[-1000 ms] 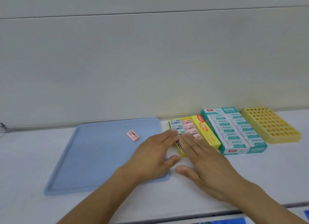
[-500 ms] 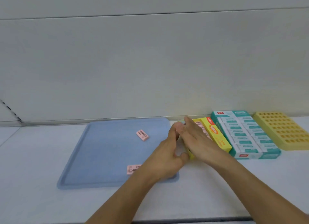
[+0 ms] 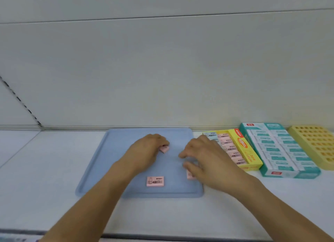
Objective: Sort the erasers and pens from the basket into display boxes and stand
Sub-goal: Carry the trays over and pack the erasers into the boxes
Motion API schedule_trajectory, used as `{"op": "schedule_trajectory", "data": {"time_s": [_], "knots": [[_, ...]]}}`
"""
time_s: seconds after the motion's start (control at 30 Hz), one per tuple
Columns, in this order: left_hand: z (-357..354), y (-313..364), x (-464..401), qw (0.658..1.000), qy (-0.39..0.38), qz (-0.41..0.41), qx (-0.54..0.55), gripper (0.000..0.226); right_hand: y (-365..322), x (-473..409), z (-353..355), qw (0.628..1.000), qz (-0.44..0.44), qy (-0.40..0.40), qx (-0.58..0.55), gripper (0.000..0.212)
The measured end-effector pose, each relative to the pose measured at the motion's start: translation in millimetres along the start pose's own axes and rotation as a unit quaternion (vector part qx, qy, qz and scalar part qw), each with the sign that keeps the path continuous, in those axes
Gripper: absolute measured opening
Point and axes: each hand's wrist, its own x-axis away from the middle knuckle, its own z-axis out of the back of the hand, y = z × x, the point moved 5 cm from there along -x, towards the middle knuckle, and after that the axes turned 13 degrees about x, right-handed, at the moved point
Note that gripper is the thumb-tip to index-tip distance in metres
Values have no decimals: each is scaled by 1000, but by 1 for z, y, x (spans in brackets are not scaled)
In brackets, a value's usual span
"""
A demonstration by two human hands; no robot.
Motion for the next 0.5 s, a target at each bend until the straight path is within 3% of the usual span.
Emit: {"op": "schedule_trajectory", "data": {"time_s": [0.1, 0.23, 0.37, 0.5], "knots": [[6, 7, 7, 999, 30, 21, -29, 22, -1, 3, -8, 988, 14, -102, 117, 31], [8, 11, 19, 992, 84, 72, 63, 10, 1, 4, -5, 988, -13, -144, 45, 31], [4, 24, 22, 953, 114, 107, 261, 7, 7, 8, 6, 991, -55, -76, -100, 10], [-3, 45, 15, 924, 98, 100, 356, 5, 75, 9, 29, 935, -261, 71, -229, 13]]}}
